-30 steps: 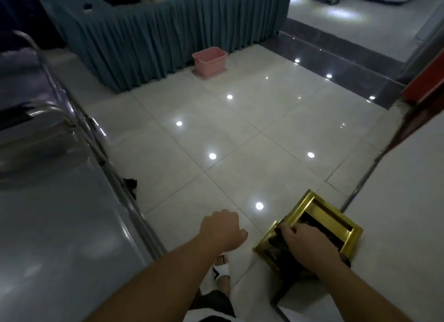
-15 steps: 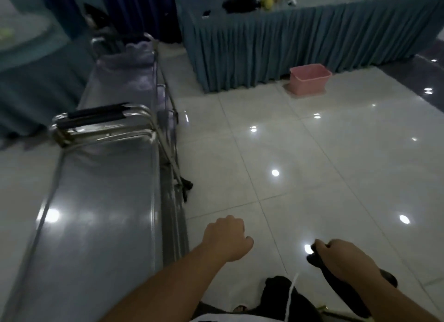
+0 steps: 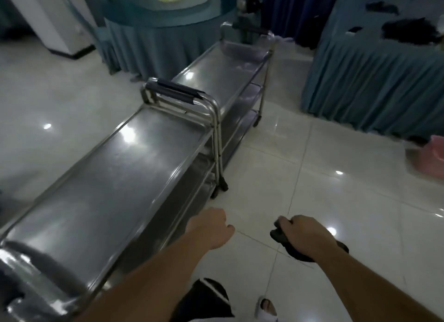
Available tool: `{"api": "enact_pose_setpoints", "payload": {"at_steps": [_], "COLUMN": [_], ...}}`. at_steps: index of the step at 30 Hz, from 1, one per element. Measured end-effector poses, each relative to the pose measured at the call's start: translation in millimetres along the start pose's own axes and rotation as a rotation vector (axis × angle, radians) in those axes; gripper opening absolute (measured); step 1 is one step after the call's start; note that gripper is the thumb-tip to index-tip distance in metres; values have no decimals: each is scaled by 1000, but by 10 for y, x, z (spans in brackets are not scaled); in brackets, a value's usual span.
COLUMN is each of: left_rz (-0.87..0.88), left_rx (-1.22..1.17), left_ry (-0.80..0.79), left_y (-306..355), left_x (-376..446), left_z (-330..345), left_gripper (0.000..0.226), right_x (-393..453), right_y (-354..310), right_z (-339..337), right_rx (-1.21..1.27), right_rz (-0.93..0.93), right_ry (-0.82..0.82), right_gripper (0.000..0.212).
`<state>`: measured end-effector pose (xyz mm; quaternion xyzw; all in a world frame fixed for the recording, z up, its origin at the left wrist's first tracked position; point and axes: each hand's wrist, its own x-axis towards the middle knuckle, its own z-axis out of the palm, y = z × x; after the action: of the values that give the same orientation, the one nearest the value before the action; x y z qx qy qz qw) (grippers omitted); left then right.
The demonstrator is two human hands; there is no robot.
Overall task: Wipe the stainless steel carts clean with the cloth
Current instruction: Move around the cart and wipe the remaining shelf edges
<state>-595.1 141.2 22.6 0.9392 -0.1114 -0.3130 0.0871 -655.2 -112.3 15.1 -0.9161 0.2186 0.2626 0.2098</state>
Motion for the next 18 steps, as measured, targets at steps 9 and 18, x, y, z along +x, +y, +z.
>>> {"api": "enact_pose_setpoints", "payload": {"at_steps": [9,18], "left_rz": [-308,-566], "left_rx": [-214,-461], "left_ry": [48,66], "left_y": [-501,-1061], "left_x": [43,-49], "left_z": [122,530], "left_gripper": [51,51], "right_x": [741,1059], "right_y": [-939,-1932], "right_z": [-27,430], "right_rx": [-309,-548], "right_rz": [-325,-550], "right_ry": [-148,-298], "right_gripper": [49,50]}}
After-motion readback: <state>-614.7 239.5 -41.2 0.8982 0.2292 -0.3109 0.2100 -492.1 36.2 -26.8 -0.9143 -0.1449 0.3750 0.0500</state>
